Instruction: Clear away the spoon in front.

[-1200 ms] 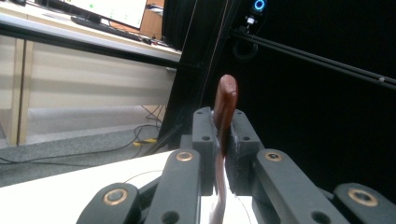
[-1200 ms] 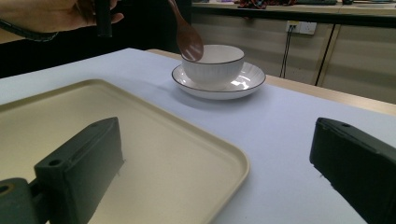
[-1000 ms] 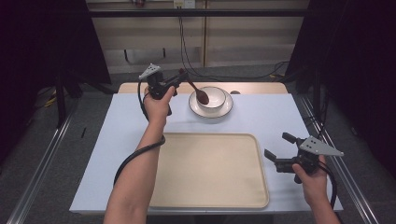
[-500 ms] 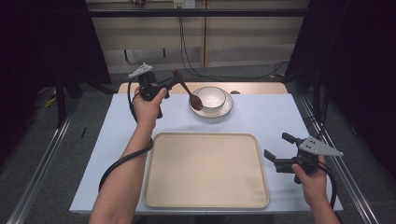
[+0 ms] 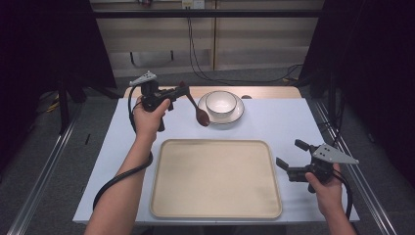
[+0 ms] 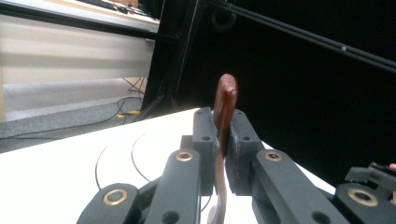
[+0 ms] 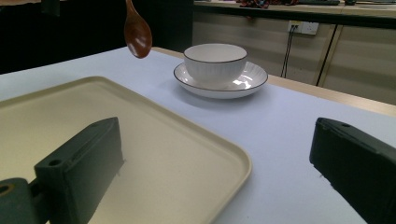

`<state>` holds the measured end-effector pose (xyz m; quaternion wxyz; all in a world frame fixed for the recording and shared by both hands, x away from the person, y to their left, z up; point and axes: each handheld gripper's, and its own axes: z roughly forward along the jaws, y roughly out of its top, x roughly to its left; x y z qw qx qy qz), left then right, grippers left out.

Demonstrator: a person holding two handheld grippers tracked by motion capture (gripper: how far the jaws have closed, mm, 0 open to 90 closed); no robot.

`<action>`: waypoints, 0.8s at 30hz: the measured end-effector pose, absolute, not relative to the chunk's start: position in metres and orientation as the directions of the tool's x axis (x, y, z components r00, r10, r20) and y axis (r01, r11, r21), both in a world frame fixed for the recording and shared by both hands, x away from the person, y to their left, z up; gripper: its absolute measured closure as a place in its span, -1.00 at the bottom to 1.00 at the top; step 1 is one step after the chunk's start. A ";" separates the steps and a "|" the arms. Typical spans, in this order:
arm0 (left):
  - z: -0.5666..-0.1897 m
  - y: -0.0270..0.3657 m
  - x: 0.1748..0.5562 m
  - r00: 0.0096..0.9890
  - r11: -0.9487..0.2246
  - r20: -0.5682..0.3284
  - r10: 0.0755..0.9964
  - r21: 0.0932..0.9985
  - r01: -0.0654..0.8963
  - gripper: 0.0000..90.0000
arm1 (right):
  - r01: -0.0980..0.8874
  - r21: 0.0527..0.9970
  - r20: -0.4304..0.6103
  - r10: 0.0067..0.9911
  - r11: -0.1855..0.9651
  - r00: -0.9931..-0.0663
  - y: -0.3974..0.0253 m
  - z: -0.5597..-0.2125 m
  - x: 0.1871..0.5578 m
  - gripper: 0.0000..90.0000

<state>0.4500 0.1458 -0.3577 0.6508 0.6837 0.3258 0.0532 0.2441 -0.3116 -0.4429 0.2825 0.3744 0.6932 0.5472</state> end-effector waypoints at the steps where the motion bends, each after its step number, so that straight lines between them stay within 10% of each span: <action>1: -0.358 0.146 0.449 0.782 0.059 -0.356 0.512 0.922 0.382 0.86 | 0.207 0.971 0.016 0.830 0.121 -0.557 -0.312 -0.443 0.244 -0.95; 24: -0.365 0.152 0.429 0.798 0.010 -0.377 0.470 0.907 0.422 0.86 | 0.206 0.971 0.016 0.827 0.121 -0.562 -0.312 -0.442 0.243 -0.95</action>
